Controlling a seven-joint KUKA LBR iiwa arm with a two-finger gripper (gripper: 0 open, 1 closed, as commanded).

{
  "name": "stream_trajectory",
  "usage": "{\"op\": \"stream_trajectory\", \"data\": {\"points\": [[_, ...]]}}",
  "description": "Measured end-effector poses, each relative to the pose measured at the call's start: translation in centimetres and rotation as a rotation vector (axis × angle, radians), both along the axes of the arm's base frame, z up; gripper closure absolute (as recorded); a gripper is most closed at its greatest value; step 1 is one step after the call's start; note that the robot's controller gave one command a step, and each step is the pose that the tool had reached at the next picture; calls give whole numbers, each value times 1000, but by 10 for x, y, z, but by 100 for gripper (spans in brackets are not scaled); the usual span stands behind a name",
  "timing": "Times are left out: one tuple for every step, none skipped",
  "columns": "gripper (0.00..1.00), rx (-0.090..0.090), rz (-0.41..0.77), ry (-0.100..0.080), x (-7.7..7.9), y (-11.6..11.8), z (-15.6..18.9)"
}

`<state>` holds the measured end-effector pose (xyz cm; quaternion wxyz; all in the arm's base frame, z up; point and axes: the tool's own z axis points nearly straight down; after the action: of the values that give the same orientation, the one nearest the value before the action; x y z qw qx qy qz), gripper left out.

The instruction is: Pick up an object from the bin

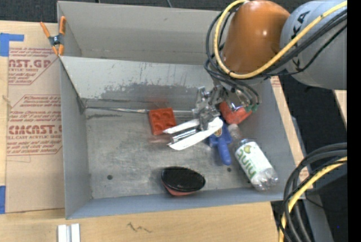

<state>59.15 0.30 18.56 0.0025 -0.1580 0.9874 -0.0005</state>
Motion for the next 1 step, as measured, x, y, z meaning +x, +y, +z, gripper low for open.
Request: {"op": "stream_trajectory", "data": {"points": [[100,1,-8,2,-15,14,-27]]}}
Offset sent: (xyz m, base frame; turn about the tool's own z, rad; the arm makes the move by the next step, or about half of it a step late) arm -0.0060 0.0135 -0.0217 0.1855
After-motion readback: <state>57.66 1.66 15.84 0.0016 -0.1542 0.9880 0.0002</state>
